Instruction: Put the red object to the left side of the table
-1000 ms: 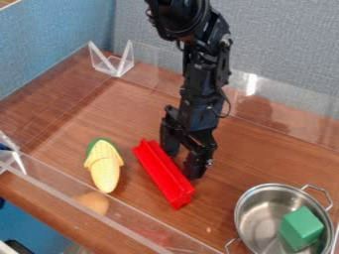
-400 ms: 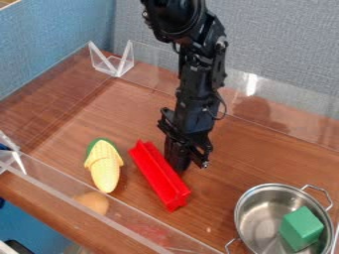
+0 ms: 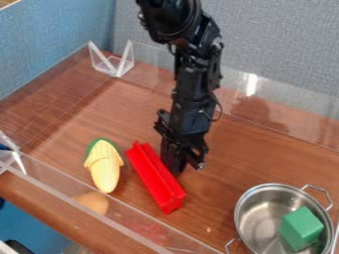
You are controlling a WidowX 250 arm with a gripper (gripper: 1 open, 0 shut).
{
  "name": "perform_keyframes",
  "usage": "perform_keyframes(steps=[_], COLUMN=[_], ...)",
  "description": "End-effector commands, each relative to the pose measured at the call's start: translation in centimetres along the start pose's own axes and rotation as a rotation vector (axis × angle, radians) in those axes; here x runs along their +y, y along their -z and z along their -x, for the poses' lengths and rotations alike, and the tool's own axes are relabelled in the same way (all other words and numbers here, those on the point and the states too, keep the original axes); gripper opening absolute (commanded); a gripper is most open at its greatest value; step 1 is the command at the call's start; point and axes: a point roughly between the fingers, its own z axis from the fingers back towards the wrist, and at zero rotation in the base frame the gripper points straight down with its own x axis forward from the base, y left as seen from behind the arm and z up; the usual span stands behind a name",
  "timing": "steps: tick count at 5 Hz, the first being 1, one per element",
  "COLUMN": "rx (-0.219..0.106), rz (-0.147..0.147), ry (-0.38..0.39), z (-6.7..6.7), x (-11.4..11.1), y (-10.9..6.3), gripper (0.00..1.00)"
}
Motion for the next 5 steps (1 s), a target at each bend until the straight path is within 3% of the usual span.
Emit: perform_keyframes(steps=[1, 5], rx=[-0.074, -0.118], rz=[-0.033, -0.049], ry=[0.001, -0.009], z=[0.1, 0.9], x=[0.5, 0.7], y=[-2.2, -4.3], gripper=[0.00, 0.00])
